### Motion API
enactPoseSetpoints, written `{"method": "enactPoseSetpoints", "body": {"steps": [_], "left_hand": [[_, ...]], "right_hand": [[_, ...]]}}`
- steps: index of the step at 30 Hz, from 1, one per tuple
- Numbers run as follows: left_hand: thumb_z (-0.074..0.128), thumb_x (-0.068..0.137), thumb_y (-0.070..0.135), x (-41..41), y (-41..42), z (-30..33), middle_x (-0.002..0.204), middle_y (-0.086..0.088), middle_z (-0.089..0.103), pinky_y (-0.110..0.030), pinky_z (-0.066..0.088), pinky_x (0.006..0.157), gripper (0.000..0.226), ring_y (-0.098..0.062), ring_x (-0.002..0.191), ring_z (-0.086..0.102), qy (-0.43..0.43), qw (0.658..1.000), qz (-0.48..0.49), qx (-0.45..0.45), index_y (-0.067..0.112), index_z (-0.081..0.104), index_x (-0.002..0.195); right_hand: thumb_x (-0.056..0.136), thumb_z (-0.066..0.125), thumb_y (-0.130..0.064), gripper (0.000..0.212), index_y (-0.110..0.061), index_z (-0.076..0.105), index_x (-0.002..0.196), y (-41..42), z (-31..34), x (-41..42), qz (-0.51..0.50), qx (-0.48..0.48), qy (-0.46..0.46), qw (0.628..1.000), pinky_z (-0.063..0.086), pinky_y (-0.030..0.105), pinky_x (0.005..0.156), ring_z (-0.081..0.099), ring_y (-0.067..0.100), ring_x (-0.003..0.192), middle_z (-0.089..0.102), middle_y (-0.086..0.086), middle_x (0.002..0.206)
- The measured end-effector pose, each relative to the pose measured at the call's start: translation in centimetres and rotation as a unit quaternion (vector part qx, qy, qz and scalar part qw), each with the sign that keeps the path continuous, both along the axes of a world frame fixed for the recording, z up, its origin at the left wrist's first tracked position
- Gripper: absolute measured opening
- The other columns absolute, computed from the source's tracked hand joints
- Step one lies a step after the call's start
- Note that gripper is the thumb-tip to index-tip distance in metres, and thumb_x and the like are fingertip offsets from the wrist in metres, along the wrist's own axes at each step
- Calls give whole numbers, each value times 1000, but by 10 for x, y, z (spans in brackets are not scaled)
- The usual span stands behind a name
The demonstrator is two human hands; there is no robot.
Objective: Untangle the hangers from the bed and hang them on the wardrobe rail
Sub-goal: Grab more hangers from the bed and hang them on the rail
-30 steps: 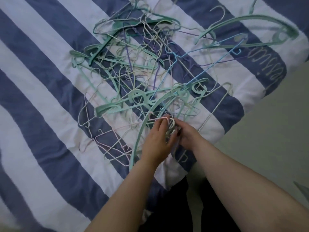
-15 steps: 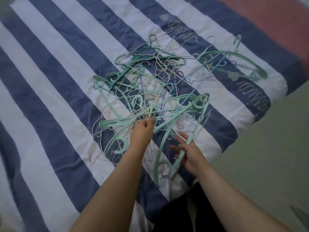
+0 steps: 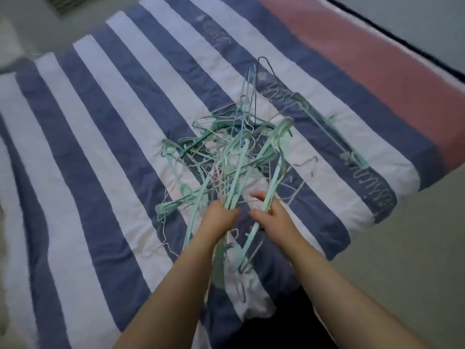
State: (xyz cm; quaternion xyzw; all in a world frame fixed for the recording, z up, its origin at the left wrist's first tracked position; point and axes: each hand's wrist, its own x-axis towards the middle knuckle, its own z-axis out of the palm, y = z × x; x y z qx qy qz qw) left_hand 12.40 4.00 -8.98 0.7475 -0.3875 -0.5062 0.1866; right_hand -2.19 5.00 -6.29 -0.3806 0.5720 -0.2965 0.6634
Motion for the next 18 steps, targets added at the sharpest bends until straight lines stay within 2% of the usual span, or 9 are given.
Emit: {"method": "enactPoseSetpoints", "body": {"steps": [3, 5, 7, 9, 11, 13, 14, 16, 18], "left_hand": [[72, 77, 18, 10, -16, 47, 70, -5, 68, -31, 51, 61, 7, -22, 62, 63, -55, 997, -29, -40, 17, 67, 82], [79, 72, 24, 13, -21, 75, 74, -8, 73, -35, 55, 64, 18, -22, 65, 67, -22, 998, -26, -51, 17, 73, 86], [80, 74, 22, 15, -24, 95, 74, -11, 74, -29, 56, 62, 19, -16, 60, 65, 2, 998, -18, -54, 10, 74, 88], [75, 79, 16, 19, -31, 113, 63, -3, 71, -18, 48, 49, 12, -6, 50, 59, 9, 997, -23, -67, 6, 74, 85], [72, 84, 12, 22, -40, 135, 46, 7, 60, -14, 40, 41, 8, -1, 38, 49, 37, 997, -18, -70, 11, 69, 77], [70, 86, 11, 27, -51, 155, 39, 8, 51, -15, 36, 39, 19, -2, 34, 42, 42, 995, -27, -84, 12, 60, 70], [69, 86, 10, 30, -56, 165, 39, 7, 48, -15, 34, 38, 21, -3, 33, 41, 40, 995, -30, -87, 8, 56, 70], [64, 88, 5, 35, -65, 185, 39, 4, 45, -14, 31, 35, 18, -6, 30, 37, 74, 993, -13, -89, 2, 53, 74], [61, 88, 2, 39, -73, 209, 38, 3, 46, -12, 28, 32, 14, -6, 27, 37, 111, 989, 12, -93, 1, 53, 77]], "right_hand": [[90, 53, 2, 30, -10, 51, 118, -31, 40, 3, -30, 13, -55, 998, 55, 25, 61, 65, 10, 75, 61, 6, 109], [92, 53, -1, 33, -11, 45, 123, -45, 67, 2, -1, 21, -85, 996, 54, 26, 56, 68, 19, 78, 64, 8, 114], [92, 58, -10, 32, -18, 44, 119, -55, 91, -3, 13, 13, -109, 994, 55, 30, 56, 67, 25, 76, 69, 9, 106], [93, 59, -20, 22, -17, 47, 111, -69, 112, -9, -11, -5, -146, 989, 51, 27, 47, 59, 20, 52, 69, 7, 88], [96, 55, -29, 17, -13, 51, 100, -87, 124, -18, -20, -30, -135, 990, 32, 17, 37, 38, 11, 35, 63, 4, 72], [98, 51, -23, 11, -13, 51, 93, -102, 132, -22, -18, -36, -99, 994, 22, 14, 37, 27, 9, 34, 54, 4, 66], [97, 50, -15, 4, -14, 52, 100, -108, 135, -23, -10, -38, -74, 997, 23, 15, 38, 29, 10, 37, 52, 4, 65], [93, 47, -6, 32, -18, 47, 122, -115, 140, -22, 6, -54, -15, 998, 31, 21, 42, 39, 13, 46, 56, 5, 68], [96, 44, -7, 38, -22, 42, 132, -119, 149, -19, 9, -79, -18, 997, 40, 26, 47, 47, 15, 55, 59, 7, 79]]}}
